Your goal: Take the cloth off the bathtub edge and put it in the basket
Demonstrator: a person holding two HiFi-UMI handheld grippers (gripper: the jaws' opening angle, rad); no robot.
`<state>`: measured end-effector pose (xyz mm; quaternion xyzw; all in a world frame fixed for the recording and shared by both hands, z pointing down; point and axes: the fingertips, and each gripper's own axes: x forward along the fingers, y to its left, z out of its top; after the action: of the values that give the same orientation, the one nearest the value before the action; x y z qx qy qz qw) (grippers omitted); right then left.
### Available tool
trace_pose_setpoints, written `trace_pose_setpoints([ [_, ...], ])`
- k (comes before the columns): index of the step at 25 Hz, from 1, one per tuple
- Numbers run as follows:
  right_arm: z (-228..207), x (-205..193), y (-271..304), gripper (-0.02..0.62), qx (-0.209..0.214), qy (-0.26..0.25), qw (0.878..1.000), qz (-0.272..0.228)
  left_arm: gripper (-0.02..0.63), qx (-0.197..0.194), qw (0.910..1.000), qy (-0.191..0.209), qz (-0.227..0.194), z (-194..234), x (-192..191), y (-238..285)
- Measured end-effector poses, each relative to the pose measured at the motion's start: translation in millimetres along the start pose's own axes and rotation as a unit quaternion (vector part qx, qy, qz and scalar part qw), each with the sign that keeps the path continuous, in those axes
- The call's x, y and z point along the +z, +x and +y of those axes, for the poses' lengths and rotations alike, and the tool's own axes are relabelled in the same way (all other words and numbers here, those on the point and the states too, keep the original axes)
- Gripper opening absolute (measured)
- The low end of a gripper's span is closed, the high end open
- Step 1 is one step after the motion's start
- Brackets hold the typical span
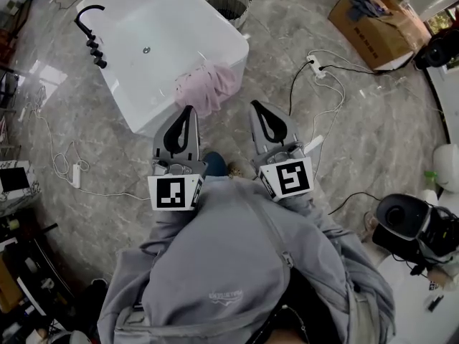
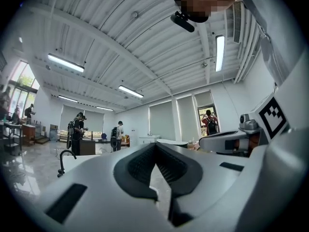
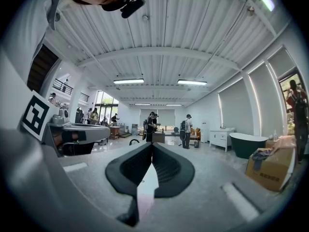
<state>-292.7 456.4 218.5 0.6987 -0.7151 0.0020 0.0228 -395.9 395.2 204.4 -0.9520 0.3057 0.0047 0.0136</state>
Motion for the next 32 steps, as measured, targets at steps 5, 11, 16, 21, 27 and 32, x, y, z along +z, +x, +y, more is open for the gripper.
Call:
trace_pose_setpoints([
  [5,-14.2,-11.6,31.4,0.005,-0.001,0.007,1.000,0.010,0.002,0.017,0.9998,-0.006,0.004,29.3,-11.6,24.4],
  [11,-26.9,-24.2,91.6,0.005,0.009,0.000,1.000,0.023,0.002,0.017,0.9998,-0.007,0.010,65.3,-25.0,68.1],
  [16,-46.2,-30.4,156.2,0.005,0.021,-0.004,0.999,0.027,0.002,0.024,0.9996,-0.009,0.014,107.1,-35.0,123.7],
  [21,-69.5,-37.9,219.0,0.005,0.013,-0.008,0.999,0.030,0.002,0.012,0.9996,-0.006,0.027,138.5,-46.3,172.9],
  [27,-84.0,-50.6,272.0,0.005,0.012,-0.015,0.999,0.045,0.002,-0.018,0.9982,0.000,0.057,163.2,-74.3,217.6],
  [32,-89.2,-66.0,297.4,0.005,0.017,-0.009,0.998,0.068,0.002,-0.017,0.9963,-0.034,0.077,182.3,-91.3,243.9],
])
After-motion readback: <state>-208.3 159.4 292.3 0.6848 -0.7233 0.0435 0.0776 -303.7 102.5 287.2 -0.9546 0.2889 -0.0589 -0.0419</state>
